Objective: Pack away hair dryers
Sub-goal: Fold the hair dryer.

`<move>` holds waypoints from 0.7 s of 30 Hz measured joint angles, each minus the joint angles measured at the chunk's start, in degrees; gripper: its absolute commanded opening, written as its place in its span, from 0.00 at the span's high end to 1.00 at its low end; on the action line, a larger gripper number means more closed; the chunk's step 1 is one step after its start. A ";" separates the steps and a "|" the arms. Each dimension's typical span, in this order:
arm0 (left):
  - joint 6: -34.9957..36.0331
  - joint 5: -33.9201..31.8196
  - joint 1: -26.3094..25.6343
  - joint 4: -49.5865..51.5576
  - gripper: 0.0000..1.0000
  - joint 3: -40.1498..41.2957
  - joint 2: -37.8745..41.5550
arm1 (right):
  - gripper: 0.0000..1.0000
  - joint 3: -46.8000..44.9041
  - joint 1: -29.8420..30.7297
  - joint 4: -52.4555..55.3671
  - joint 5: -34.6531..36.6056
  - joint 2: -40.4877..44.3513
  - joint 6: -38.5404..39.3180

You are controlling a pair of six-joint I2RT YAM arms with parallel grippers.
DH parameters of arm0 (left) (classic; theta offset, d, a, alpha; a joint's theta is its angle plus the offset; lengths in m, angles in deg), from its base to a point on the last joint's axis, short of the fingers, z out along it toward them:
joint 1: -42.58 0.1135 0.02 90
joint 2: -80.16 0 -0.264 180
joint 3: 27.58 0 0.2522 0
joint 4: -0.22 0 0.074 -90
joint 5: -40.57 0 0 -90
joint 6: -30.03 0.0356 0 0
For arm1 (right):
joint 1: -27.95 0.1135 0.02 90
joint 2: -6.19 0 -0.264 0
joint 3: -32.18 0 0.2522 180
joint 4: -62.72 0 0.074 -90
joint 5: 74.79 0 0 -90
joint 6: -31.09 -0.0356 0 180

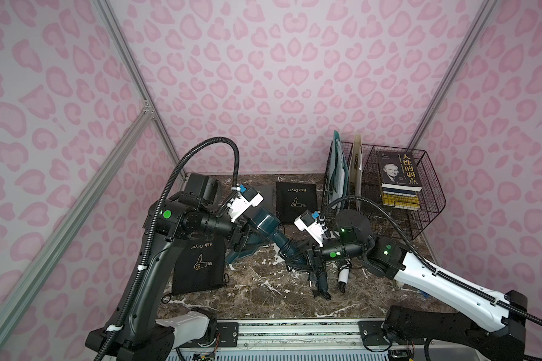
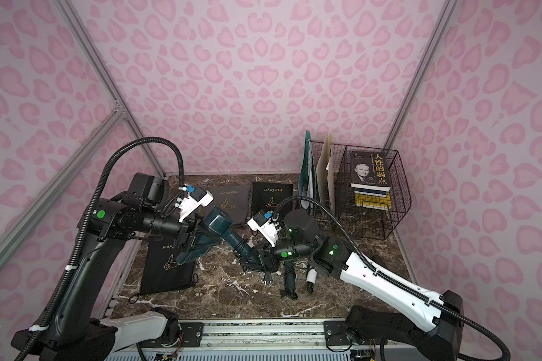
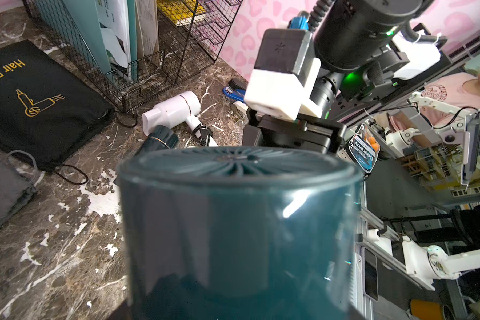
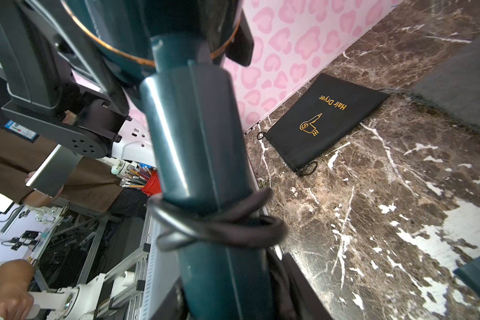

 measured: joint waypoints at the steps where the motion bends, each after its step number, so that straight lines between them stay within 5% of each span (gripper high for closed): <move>1: -1.14 -0.35 0.00 -0.55 0.99 0.31 -0.09 | 1.00 -0.39 0.28 -0.81 0.92 -0.15 -0.83; 21: -12.83 -7.34 -0.09 -18.49 0.98 9.97 3.30 | 1.00 -1.73 7.17 -20.02 18.34 -6.97 -15.47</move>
